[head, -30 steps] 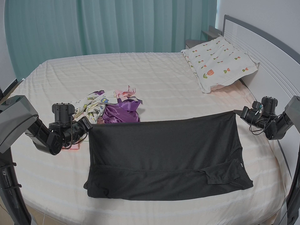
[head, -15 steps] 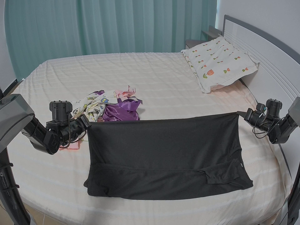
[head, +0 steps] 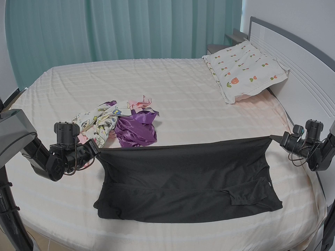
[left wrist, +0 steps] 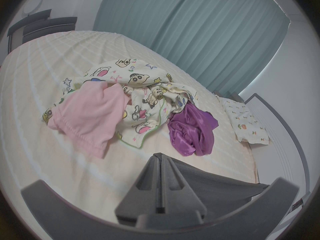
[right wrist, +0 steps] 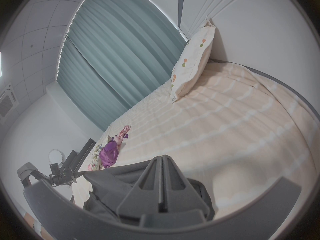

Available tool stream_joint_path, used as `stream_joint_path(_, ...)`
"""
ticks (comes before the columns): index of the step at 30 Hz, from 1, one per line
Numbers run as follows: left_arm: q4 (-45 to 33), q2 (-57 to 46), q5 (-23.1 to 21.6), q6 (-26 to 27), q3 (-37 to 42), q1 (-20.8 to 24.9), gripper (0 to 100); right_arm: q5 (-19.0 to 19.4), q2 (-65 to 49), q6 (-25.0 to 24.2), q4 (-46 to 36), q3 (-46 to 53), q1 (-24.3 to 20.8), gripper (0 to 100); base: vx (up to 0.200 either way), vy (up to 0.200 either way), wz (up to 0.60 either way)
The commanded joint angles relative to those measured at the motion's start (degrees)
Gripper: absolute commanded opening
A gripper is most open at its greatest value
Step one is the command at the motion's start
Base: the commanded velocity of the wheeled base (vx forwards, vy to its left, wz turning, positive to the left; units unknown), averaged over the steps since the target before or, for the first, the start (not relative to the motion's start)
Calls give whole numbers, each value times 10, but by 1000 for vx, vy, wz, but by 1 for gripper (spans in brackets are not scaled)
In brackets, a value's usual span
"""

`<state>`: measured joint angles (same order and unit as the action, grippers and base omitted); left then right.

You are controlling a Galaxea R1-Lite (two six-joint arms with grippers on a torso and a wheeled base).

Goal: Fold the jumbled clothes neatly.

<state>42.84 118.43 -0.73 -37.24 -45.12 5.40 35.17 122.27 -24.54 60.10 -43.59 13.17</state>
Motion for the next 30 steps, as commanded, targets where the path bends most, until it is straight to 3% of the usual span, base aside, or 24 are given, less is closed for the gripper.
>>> stream_joint_path(1, 1, -12, 0, 1, 44, 0, 0, 17, -25, 30, 34, 86, 14, 0, 0, 0, 0)
stream_joint_path(18, 112, 18, -5, 1, 166, 6, 0, 32, 39, 107, 160, 249, 19, 0, 0, 0, 0)
stream_joint_path(30, 128, 41, -7, -3, 183, 5, 0, 40, 75, 114, 224, 309, 18, 0, 0, 0, 0)
